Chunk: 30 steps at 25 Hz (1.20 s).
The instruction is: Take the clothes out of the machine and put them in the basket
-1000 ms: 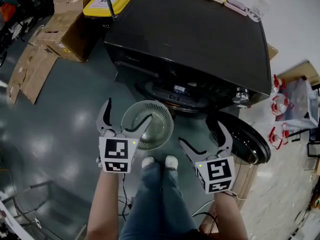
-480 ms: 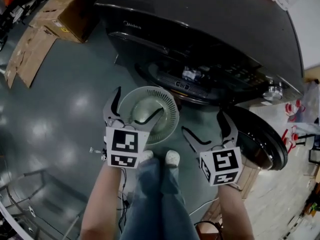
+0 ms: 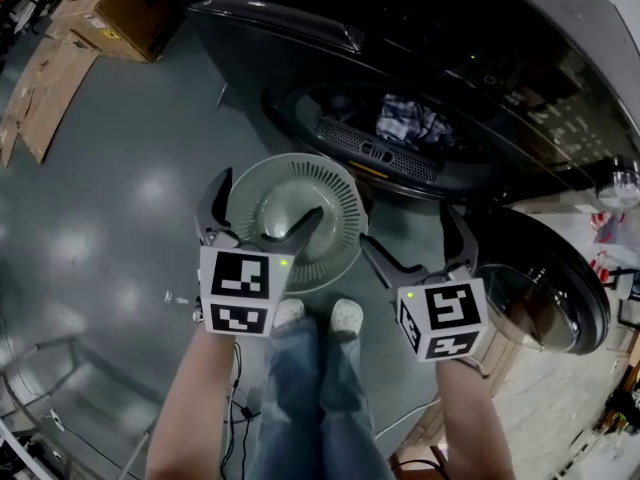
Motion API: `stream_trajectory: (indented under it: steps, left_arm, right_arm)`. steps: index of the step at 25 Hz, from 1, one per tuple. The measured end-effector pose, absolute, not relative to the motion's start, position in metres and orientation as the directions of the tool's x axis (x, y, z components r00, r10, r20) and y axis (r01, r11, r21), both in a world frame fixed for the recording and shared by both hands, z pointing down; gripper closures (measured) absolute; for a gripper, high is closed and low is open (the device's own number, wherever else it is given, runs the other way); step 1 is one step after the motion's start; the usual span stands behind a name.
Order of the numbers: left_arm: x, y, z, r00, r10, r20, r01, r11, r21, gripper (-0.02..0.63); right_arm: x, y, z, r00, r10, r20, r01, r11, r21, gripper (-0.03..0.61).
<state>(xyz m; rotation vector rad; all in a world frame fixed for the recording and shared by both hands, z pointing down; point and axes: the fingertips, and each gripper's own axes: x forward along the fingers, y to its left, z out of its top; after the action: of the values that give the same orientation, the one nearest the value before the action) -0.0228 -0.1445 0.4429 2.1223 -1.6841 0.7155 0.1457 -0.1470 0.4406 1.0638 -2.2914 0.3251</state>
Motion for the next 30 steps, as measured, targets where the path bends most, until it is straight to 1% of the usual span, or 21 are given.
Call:
stream_trajectory:
  steps: [5,11,14,17,22,24,28,30]
  left_arm:
    - [-0.031,-0.152,0.485,0.168,-0.785,0.596,-0.973,-0.227,-0.025,0.049]
    - [-0.045,-0.158,0.526,0.14,-0.752,0.644,-0.988,-0.146,0.045,0.049]
    - [-0.044,-0.162,0.539,0.147,-0.735,0.662,-0.986,-0.161,0.04,0.051]
    - [-0.045,-0.17,0.545,0.147,-0.732,0.666,-0.985,-0.17,0.031,0.051]
    - [-0.045,-0.179,0.548,0.178,-0.743,0.645,-0.982,-0.178,0.065,0.05]
    - [-0.044,-0.183,0.552,0.179,-0.746,0.641,-0.981,-0.181,0.064,0.049]
    - [-0.046,-0.197,0.557,0.17,-0.758,0.629,-0.983,-0.177,0.051,0.049]
    - [-0.048,-0.204,0.56,0.169,-0.765,0.621,-0.983,-0.179,0.048,0.049]
  right_arm:
    - [0.145,-0.164,0.482,-0.483,-0.632,0.606,-0.793,0.61,0.005,0.051]
    - [0.144,-0.194,0.52,-0.445,-0.646,0.62,-0.815,0.579,0.019,0.052]
    - [0.149,-0.215,0.529,-0.4,-0.691,0.603,-0.836,0.544,0.068,0.057]
    - [0.145,-0.237,0.535,-0.392,-0.709,0.587,-0.84,0.535,0.085,0.068]
    - [0.137,-0.275,0.555,-0.403,-0.697,0.593,-0.87,0.494,-0.011,0.094]
    - [0.142,-0.293,0.567,-0.369,-0.695,0.617,-0.887,0.461,-0.012,0.104]
    - [0.156,-0.324,0.589,-0.264,-0.687,0.677,-0.919,0.393,0.04,0.127]
    - [0.159,-0.337,0.599,-0.234,-0.679,0.696,-0.923,0.381,0.062,0.135]
